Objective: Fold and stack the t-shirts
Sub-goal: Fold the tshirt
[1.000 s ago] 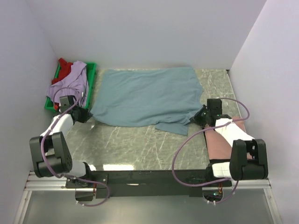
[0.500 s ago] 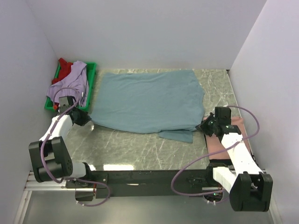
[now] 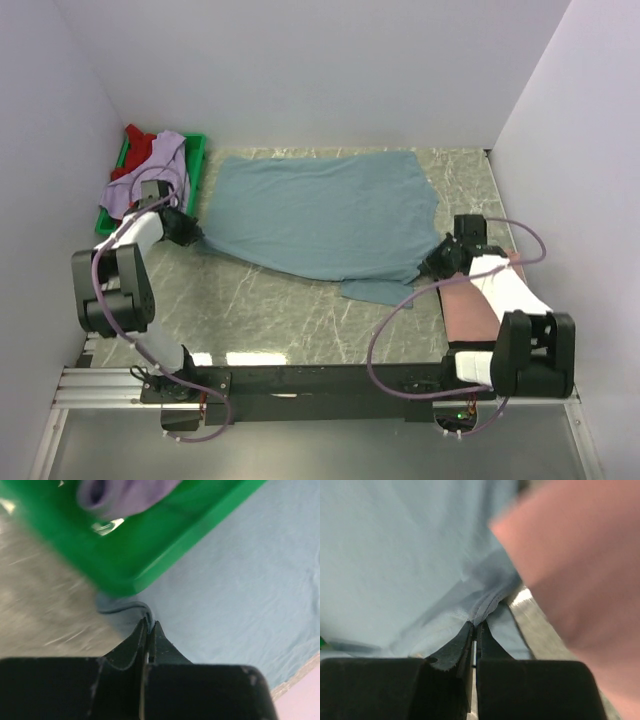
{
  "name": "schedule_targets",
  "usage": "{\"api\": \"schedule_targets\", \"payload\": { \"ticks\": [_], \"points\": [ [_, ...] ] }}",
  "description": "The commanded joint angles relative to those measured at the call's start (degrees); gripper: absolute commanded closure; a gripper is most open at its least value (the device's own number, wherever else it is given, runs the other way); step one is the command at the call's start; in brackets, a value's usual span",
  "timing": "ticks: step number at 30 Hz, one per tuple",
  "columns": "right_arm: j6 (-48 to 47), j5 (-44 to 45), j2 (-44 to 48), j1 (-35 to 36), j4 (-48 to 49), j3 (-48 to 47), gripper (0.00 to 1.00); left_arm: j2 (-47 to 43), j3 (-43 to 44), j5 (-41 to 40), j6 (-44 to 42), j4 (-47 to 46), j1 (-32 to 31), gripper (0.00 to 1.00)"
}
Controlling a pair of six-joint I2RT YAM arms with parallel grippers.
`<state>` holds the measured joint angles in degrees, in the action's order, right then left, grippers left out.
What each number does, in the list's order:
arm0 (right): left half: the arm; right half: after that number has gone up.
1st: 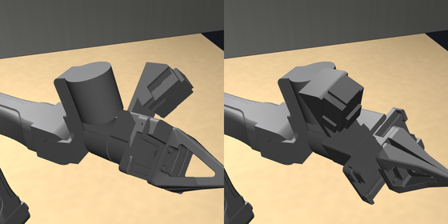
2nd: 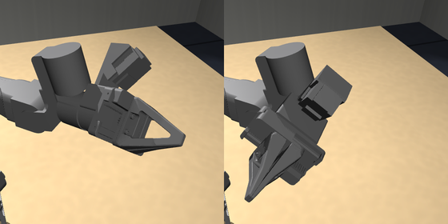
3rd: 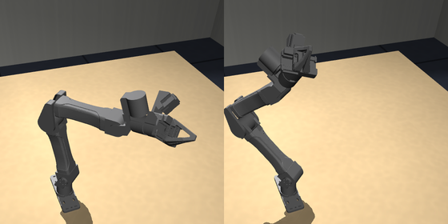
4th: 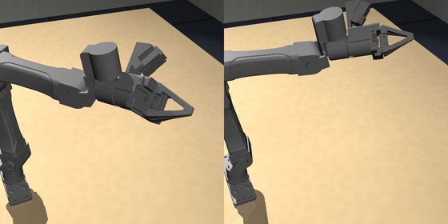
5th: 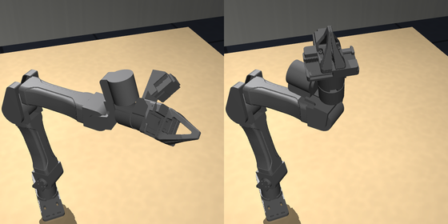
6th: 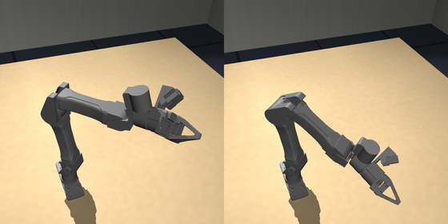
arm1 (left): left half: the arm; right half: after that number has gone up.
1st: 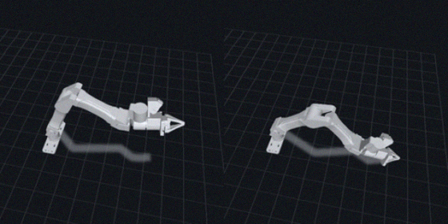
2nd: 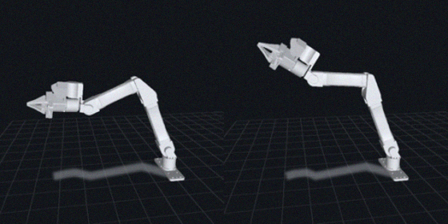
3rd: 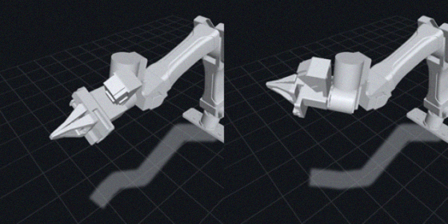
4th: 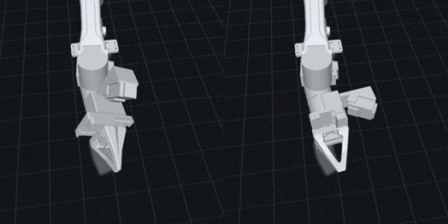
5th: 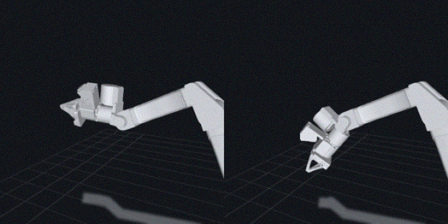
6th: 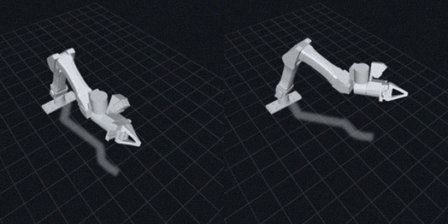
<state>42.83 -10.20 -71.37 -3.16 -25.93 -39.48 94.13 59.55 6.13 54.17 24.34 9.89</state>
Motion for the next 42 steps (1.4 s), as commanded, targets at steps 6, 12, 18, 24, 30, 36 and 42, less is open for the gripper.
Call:
{"api": "schedule_targets", "payload": {
  "ticks": [6, 12, 18, 24, 30, 36, 42],
  "points": [
    [1.20, 1.14, -10.44, -0.36, 5.80, -12.98, 1.00, 8.78, 11.28, -2.53, 3.83, 0.09, -2.42, 0.99],
    [1.73, 0.88, -16.25, -0.53, 6.68, -16.94, 1.00, 11.78, 15.77, -2.79, 4.63, 0.97, -2.68, 0.99],
    [2.17, -0.26, -19.06, -1.41, 7.74, -18.96, 1.00, 12.66, 17.18, -3.05, 4.98, 1.15, -2.68, 0.99],
    [2.52, -1.05, -19.94, -2.29, 8.27, -20.37, 1.00, 12.66, 17.44, -3.40, 4.98, 1.41, -2.68, 0.99],
    [2.79, -2.19, -20.91, -3.43, 9.06, -20.72, 1.00, 13.19, 17.71, -3.23, 4.98, 0.89, -2.60, 0.99],
    [2.44, -2.81, -19.86, -4.49, 10.11, -18.88, 1.00, 12.05, 16.39, -1.65, 4.98, -1.13, -2.51, 0.99],
    [2.08, -4.57, -19.85, -5.72, 11.08, -17.56, 1.00, 11.34, 16.30, -0.33, 4.98, -2.19, -2.42, 0.99]
  ]
}}
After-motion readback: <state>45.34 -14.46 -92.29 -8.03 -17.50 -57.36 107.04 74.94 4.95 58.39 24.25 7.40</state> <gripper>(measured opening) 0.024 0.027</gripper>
